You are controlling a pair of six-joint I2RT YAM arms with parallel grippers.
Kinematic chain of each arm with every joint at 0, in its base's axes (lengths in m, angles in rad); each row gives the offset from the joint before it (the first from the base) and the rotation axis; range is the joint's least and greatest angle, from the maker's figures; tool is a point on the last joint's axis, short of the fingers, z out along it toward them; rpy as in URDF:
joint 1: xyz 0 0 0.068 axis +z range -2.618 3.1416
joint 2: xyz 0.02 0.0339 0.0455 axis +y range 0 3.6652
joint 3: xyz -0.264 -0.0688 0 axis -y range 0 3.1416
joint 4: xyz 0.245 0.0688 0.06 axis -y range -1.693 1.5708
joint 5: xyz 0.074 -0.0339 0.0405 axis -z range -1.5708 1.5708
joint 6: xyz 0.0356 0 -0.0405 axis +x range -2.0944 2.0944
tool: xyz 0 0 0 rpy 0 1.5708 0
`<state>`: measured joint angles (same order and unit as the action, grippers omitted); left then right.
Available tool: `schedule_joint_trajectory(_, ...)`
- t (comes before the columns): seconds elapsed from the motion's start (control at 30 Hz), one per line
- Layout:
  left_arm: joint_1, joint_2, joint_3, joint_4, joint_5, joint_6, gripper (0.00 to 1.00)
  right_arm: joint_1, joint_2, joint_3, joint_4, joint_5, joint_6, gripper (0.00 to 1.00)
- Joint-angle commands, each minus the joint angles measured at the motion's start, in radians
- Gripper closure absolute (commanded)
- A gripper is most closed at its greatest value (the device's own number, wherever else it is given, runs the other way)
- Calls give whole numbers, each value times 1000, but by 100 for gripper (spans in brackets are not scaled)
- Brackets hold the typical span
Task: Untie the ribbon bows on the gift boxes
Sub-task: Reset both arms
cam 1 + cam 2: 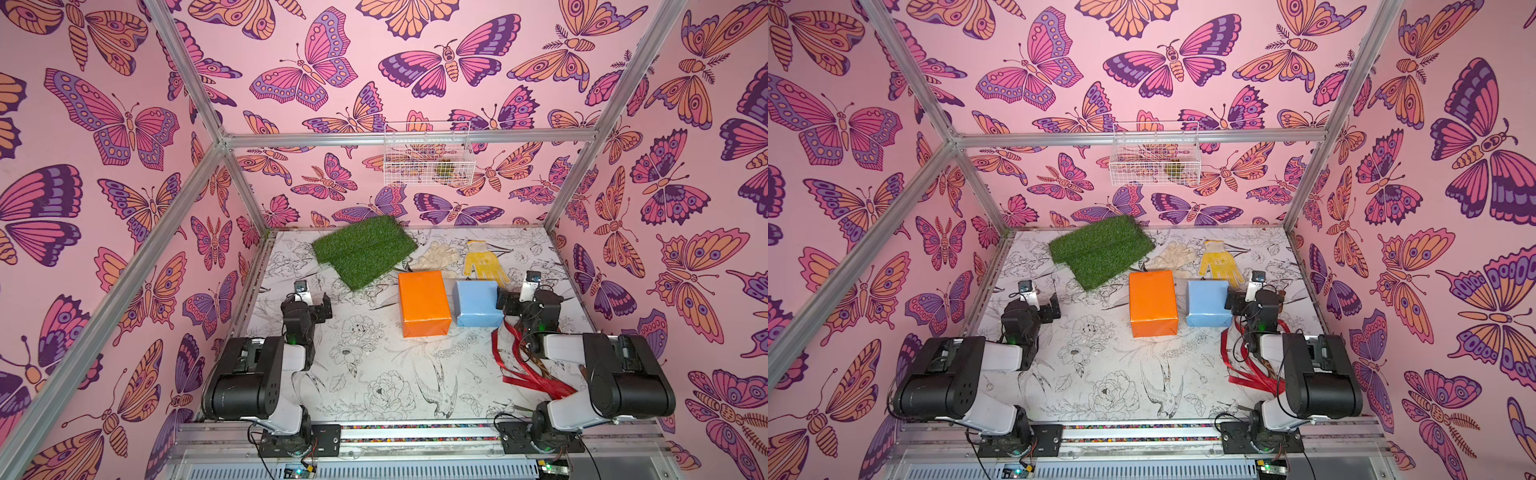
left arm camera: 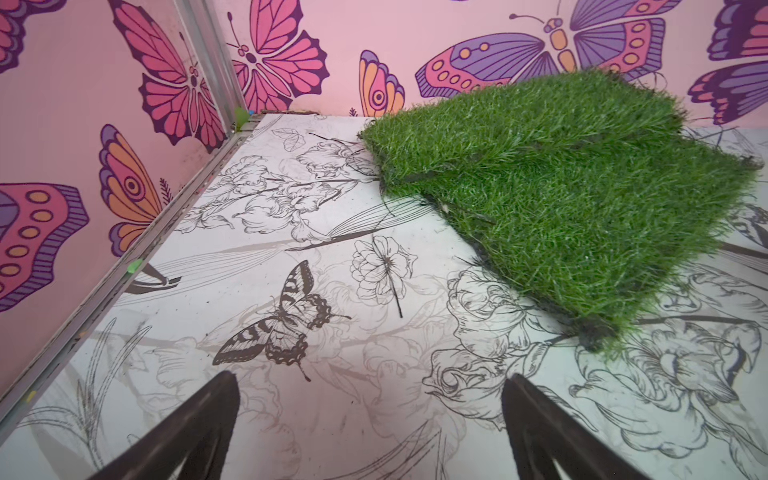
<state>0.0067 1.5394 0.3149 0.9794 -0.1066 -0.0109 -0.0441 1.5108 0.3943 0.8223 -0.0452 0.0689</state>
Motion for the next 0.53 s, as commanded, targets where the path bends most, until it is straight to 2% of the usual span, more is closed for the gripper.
schedule_joint_trajectory(0.0,0,7,-9,20,-66,-23,0,6,-1,11,-9,1,-15,1)
schedule_joint_trajectory(0.5,-1,9,37,-36,-47,-13,0,7,-1,11,-8,1,-14,1)
